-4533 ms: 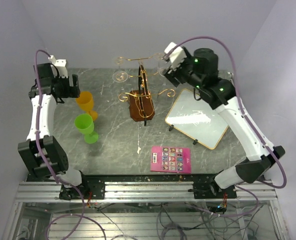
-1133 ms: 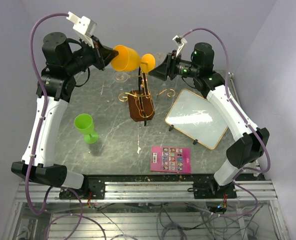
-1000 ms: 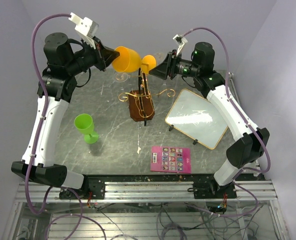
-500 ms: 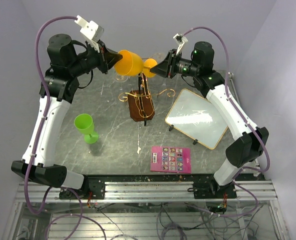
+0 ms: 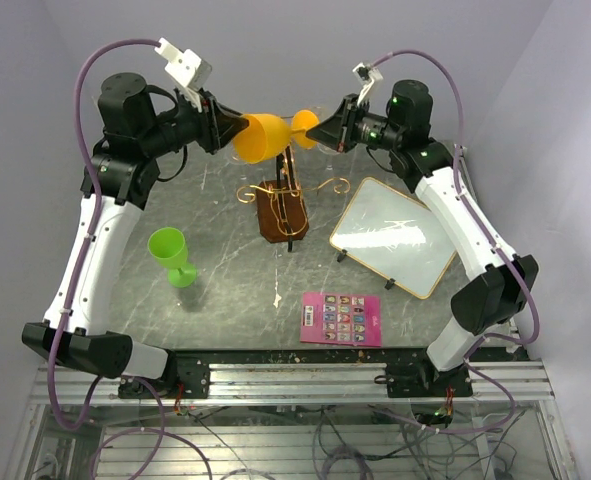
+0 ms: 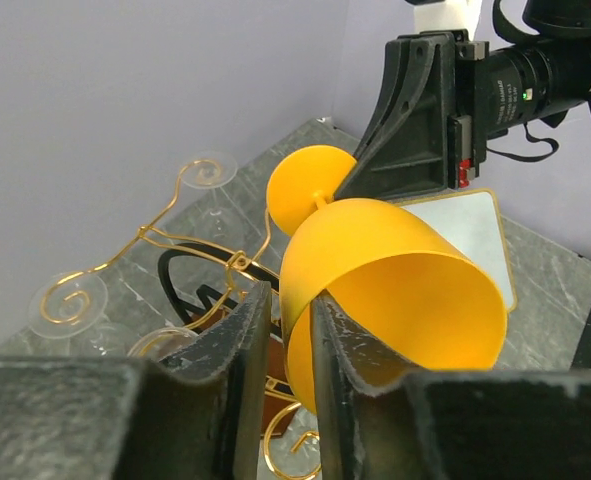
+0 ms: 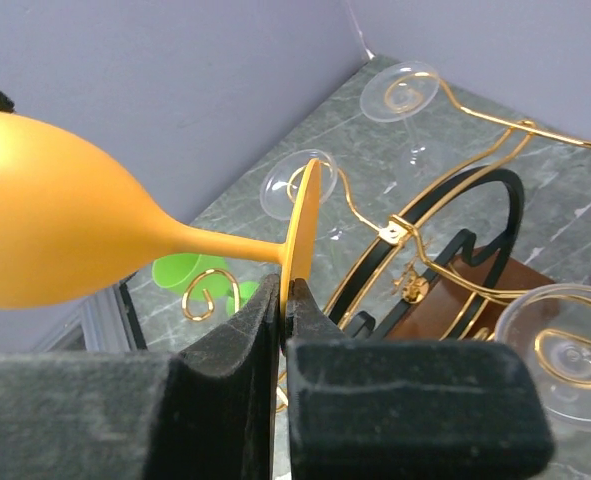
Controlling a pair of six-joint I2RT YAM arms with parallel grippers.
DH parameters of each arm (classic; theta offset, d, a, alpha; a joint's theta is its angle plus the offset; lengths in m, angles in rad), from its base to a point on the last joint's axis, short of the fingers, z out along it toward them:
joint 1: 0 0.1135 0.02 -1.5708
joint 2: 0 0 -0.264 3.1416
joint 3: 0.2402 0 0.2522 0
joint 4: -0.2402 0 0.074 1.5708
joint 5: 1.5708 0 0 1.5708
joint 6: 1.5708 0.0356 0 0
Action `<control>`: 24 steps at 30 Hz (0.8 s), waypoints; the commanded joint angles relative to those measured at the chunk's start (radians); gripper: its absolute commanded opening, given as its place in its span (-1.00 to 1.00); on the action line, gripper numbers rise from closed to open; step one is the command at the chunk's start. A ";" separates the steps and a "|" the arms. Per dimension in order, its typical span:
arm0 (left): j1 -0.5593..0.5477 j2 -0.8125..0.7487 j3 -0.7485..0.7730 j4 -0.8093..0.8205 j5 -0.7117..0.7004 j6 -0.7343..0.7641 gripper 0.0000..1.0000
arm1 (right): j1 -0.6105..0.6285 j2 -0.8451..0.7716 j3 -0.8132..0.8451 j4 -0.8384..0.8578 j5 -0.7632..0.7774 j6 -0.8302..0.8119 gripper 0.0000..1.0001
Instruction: Place the wine glass upside down on the wine glass rack
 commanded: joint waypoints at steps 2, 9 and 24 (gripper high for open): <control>-0.010 -0.034 -0.005 0.004 0.037 0.005 -0.23 | -0.040 -0.027 0.029 -0.033 0.018 -0.077 -1.00; -0.010 -0.060 0.005 -0.086 0.006 0.088 0.33 | -0.089 -0.081 0.011 -0.077 0.025 -0.235 -1.00; 0.037 -0.100 0.030 -0.177 0.012 0.140 0.80 | -0.092 -0.199 0.105 -0.541 -0.055 -0.928 -1.00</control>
